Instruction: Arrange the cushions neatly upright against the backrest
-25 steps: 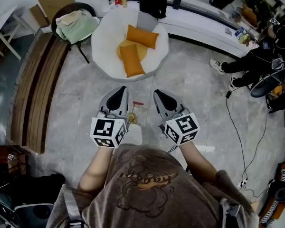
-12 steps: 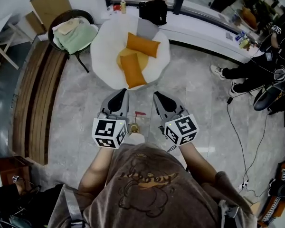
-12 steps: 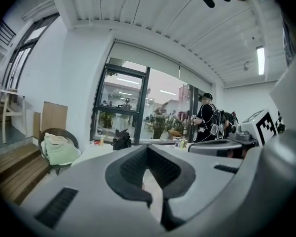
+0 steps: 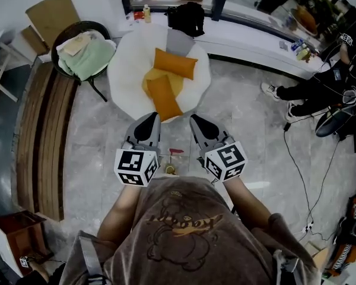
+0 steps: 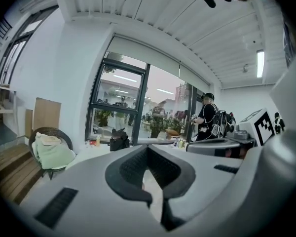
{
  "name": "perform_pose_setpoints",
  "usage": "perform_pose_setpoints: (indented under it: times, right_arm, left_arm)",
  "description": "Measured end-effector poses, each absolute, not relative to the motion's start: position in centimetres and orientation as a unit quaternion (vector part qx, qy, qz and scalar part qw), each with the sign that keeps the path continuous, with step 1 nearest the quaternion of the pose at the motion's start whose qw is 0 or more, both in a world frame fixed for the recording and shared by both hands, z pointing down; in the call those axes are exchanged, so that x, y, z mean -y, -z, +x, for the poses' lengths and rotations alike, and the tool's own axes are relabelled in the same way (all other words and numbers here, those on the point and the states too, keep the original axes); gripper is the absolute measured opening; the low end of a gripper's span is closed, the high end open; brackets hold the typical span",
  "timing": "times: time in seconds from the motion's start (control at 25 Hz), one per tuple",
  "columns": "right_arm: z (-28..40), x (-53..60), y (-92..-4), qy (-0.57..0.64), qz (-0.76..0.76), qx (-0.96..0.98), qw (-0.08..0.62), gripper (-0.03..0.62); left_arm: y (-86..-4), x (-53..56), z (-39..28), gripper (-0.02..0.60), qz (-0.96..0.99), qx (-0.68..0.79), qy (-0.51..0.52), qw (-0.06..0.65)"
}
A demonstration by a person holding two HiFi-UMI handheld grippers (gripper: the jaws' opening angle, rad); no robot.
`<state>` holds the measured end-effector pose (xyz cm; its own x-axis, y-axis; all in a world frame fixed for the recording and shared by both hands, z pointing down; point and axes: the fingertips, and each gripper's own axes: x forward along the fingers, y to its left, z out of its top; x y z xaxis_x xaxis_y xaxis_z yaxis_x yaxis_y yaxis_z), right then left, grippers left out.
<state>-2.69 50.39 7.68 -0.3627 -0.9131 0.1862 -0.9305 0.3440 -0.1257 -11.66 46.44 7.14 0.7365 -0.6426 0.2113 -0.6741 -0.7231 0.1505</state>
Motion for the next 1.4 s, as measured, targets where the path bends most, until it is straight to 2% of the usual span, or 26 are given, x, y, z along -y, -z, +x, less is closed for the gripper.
perform_pose_setpoints:
  times: [0.84,1.4]
  right_arm:
    - [1.1,-37.2,-9.7,-0.111,0.547,0.828,0.052,0.020]
    - [7.4,-24.8,-9.6,-0.119,0.501,0.854,0.067,0.020]
  left_arm:
    - [-9.5,-34.0,-9.0,0.005,0.914,0.379,-0.079,0.121]
    - [-9.3,-23.0,-3.4,0.005,0.888,0.431,-0.084,0.133]
